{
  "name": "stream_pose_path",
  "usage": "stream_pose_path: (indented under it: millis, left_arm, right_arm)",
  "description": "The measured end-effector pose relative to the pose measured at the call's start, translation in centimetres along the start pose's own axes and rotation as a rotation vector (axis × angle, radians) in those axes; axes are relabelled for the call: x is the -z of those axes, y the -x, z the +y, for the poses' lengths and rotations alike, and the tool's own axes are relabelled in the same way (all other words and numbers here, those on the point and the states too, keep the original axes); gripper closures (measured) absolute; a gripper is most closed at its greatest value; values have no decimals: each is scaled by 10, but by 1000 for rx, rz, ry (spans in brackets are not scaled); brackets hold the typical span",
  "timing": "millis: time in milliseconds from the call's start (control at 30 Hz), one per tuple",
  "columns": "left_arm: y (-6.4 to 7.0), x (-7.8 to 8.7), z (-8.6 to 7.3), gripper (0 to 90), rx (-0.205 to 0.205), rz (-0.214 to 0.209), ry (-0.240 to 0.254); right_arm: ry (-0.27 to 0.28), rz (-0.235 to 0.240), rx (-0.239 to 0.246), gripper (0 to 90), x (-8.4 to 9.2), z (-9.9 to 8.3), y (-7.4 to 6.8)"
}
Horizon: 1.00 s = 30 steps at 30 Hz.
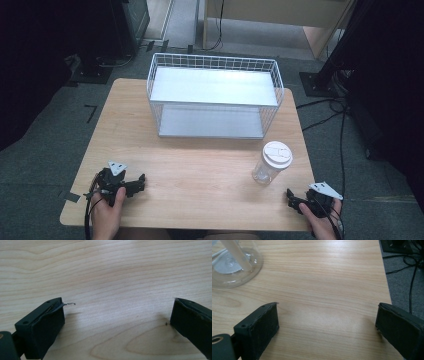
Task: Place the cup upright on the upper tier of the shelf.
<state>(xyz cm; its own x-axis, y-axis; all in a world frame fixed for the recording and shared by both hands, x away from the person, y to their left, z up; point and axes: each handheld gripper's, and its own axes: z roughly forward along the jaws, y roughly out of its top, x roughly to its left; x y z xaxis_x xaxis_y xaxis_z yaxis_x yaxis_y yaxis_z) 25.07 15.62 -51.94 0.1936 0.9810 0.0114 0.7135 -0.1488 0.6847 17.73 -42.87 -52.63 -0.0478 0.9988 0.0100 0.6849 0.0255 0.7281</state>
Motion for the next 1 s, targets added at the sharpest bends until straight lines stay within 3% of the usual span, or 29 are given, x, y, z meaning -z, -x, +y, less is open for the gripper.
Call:
stream_pose_path:
  millis: [267, 533, 1000]
  left_arm:
    - [-6, 4, -5, 0, -34, -31, 2]
    - [-6, 4, -5, 0, -34, -30, 2]
    - [-6, 4, -5, 0, -34, -30, 2]
  right_arm:
    - [28, 22, 5, 51, 1, 7, -9]
    - [82, 67, -39, 61, 8, 15, -18]
    - [86, 126, 21, 63, 8, 20, -47]
